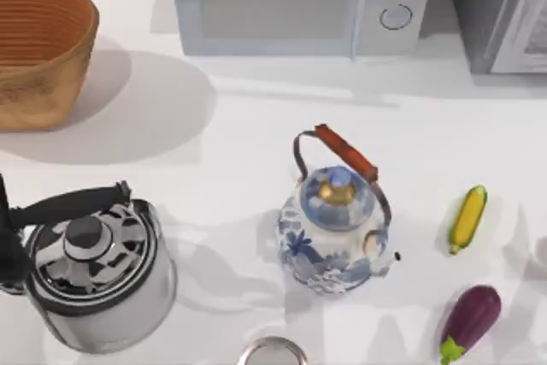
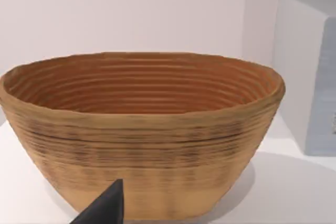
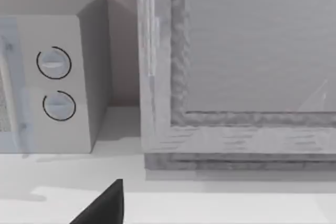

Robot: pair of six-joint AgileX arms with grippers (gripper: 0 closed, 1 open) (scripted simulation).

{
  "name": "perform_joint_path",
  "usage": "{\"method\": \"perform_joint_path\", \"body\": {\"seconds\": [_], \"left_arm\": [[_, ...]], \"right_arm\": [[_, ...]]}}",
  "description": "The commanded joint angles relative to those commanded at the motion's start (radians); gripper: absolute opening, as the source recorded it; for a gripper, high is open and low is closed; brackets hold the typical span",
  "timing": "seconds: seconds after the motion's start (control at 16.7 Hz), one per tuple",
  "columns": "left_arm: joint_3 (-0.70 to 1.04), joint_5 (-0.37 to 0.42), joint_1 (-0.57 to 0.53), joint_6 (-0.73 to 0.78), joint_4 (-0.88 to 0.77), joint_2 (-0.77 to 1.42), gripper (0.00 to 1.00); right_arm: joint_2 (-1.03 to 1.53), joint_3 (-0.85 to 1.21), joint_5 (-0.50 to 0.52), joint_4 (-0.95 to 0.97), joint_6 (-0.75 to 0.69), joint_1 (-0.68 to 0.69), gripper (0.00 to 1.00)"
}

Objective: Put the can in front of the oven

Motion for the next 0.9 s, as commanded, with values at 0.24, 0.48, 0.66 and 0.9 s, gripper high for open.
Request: {"method": "perform_joint_path", "body": {"seconds": [0.24,0.48,0.66,0.9], "left_arm": [[0.03,0.001,0.004,0.026,-0.02,0.024,1.0],[0.193,-0.003,0.041,0.167,-0.144,0.18,1.0],[0.359,-0.012,0.092,0.324,-0.3,0.384,1.0],[0.599,-0.023,0.172,0.562,-0.559,0.745,1.0]], "right_arm": [[0.0,0.0,0.0,0.0,0.0,0.0,1.0],[0.0,0.0,0.0,0.0,0.0,0.0,1.0],[0.0,0.0,0.0,0.0,0.0,0.0,1.0],[0.0,0.0,0.0,0.0,0.0,0.0,1.0]]}}
